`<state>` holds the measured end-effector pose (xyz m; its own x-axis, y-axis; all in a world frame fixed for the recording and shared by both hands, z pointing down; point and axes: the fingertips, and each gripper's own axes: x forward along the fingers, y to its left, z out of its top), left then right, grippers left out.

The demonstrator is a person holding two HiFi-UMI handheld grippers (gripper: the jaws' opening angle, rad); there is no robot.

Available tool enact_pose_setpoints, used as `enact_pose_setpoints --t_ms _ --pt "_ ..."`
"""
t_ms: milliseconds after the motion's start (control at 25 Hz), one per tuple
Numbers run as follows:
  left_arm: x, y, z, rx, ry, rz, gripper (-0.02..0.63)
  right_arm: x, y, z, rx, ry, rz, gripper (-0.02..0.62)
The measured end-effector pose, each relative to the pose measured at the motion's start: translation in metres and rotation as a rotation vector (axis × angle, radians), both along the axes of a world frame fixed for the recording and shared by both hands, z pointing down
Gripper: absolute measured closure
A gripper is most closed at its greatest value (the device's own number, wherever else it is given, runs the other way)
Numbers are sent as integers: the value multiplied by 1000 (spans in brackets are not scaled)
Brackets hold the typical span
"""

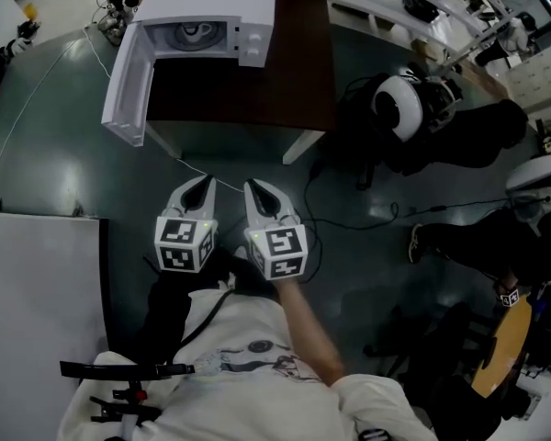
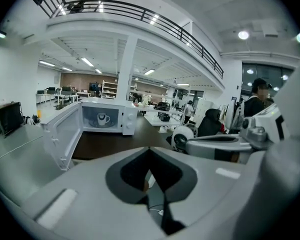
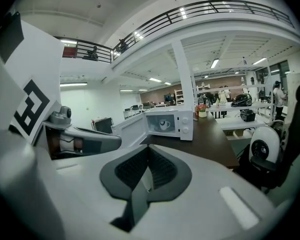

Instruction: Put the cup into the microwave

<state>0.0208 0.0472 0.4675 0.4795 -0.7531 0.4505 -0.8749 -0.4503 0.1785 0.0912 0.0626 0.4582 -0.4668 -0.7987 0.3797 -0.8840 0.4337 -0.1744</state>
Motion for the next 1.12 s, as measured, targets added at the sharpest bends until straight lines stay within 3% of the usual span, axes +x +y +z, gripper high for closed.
enact_pose_setpoints --t_ms 360,880,1120 --pt "-15 44 11 -13 -7 21 607 -10 43 11 -21 0 22 594" --pt "-104 162 15 -28 37 -19 607 -85 145 -1 -3 36 29 594" --pt "-124 208 19 -32 37 -8 606 -108 197 -6 3 63 45 594"
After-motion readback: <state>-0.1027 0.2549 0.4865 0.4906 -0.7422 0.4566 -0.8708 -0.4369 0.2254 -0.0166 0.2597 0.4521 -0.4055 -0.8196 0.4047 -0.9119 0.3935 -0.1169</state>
